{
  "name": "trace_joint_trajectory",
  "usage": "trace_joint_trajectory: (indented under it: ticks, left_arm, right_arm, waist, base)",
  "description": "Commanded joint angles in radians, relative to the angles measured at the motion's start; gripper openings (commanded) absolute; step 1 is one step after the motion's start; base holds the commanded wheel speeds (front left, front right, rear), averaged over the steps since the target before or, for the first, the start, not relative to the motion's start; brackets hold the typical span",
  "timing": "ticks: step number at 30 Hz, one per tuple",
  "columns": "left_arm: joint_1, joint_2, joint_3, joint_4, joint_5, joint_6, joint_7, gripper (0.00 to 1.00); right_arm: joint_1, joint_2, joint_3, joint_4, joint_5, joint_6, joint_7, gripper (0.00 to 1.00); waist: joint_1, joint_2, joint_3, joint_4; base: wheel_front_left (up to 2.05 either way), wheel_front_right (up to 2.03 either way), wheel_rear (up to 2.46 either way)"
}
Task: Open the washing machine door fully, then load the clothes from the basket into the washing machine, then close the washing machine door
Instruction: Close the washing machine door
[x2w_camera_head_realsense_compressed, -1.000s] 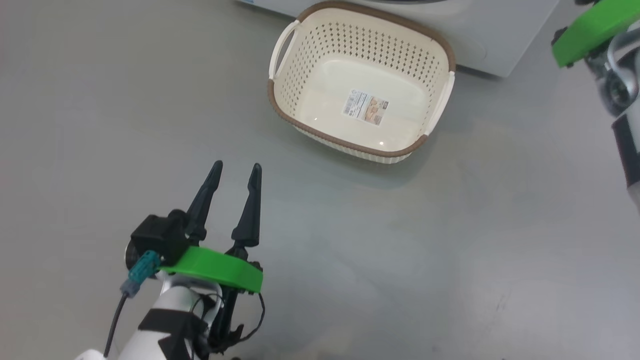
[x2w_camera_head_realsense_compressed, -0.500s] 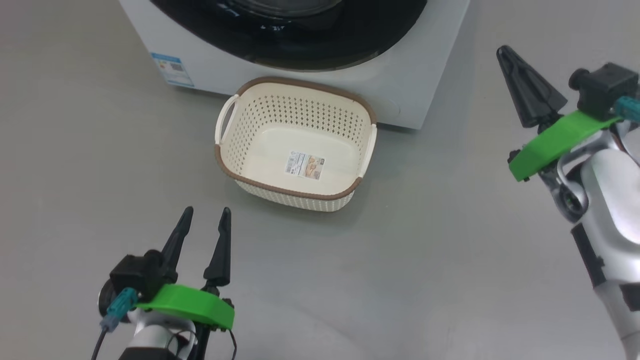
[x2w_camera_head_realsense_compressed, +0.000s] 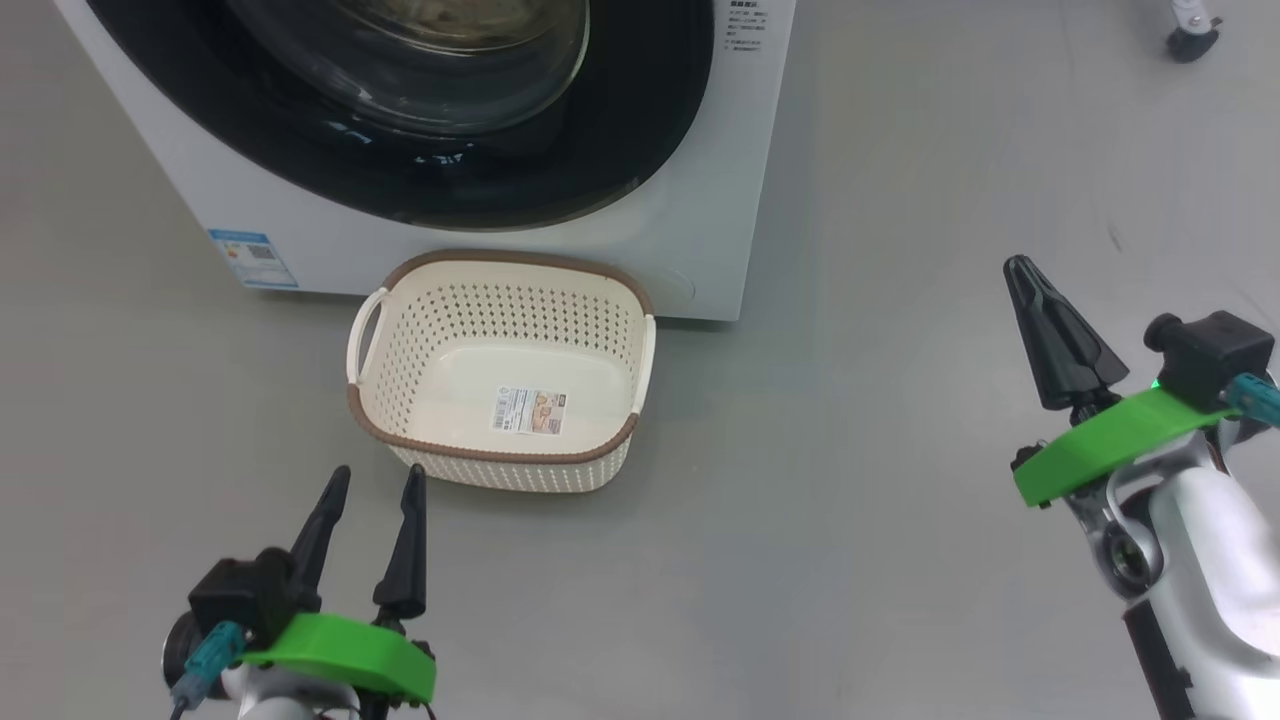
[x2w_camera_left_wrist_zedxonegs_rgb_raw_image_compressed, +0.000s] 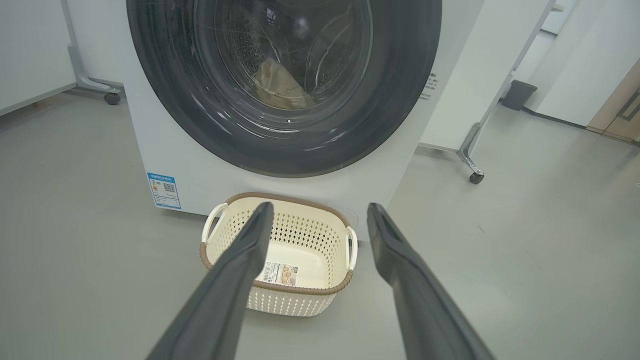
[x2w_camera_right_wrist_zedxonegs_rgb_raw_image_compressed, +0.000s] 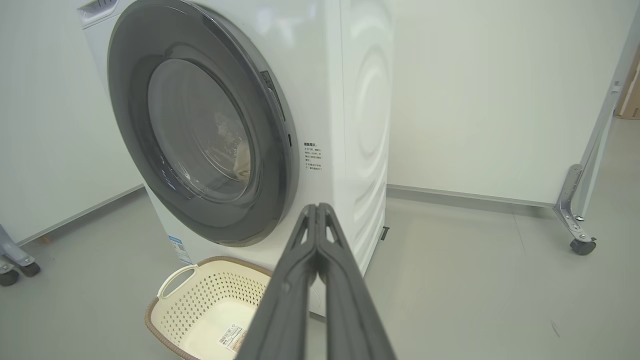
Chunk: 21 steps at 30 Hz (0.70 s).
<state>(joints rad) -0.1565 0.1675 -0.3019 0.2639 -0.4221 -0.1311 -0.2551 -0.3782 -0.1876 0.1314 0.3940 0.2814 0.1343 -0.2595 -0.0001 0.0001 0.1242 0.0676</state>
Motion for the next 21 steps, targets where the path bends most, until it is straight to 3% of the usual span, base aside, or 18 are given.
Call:
trace_joint_trajectory:
  ticks: [1, 12, 21]
  left_arm:
    - [-0.014, 0.025, 0.048, -0.034, 0.011, 0.000, -0.007, 1.00]
    - [0.028, 0.026, 0.095, -0.052, 0.012, 0.000, -0.007, 1.00]
    - [0.047, 0.023, 0.110, -0.063, 0.024, 0.000, -0.007, 1.00]
  right_arm:
    - [0.000, 0.005, -0.001, -0.045, -0.003, -0.004, -0.002, 0.00]
    - [0.158, 0.077, -0.142, -0.121, -0.018, -0.004, -0.002, 0.00]
    - [0.243, 0.114, -0.195, -0.152, -0.033, -0.004, -0.002, 0.00]
  waist:
    - [0.0001, -0.0001, -0.019, -0.024]
    - [0.0001, -0.0001, -0.057, -0.091]
    - [0.0001, -0.0001, -0.070, -0.120]
  base:
    - [0.00, 0.00, 0.00]
    - [0.00, 0.00, 0.00]
    - [0.00, 0.00, 0.00]
